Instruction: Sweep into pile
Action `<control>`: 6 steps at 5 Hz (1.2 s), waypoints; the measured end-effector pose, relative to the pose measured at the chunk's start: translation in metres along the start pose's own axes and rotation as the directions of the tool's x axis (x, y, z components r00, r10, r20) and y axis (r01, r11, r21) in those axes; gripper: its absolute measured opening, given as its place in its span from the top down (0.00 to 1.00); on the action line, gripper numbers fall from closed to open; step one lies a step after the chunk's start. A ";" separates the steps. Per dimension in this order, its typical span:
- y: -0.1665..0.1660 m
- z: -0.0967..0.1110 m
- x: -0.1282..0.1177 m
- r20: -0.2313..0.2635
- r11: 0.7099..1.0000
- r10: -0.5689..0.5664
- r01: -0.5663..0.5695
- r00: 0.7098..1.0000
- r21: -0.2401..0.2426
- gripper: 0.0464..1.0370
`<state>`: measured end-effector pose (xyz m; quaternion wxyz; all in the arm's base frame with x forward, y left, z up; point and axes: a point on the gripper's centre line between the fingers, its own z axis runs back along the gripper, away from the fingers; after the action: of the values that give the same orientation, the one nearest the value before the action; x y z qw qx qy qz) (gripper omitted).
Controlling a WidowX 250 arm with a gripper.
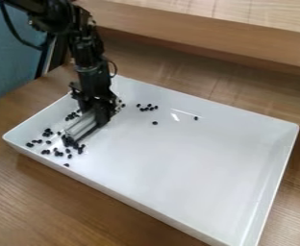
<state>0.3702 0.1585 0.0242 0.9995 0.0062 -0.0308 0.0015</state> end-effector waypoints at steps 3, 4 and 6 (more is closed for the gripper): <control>-0.023 0.004 0.010 -0.007 0.996 -0.082 0.081 0.997 -0.025 0.04; -0.031 0.007 0.010 -0.015 0.996 -0.082 0.081 0.997 -0.043 0.03; -0.042 0.054 0.010 0.037 0.997 -0.079 0.080 0.996 -0.015 0.04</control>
<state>0.3773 0.1157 0.0783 0.9981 -0.0008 -0.0486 -0.0387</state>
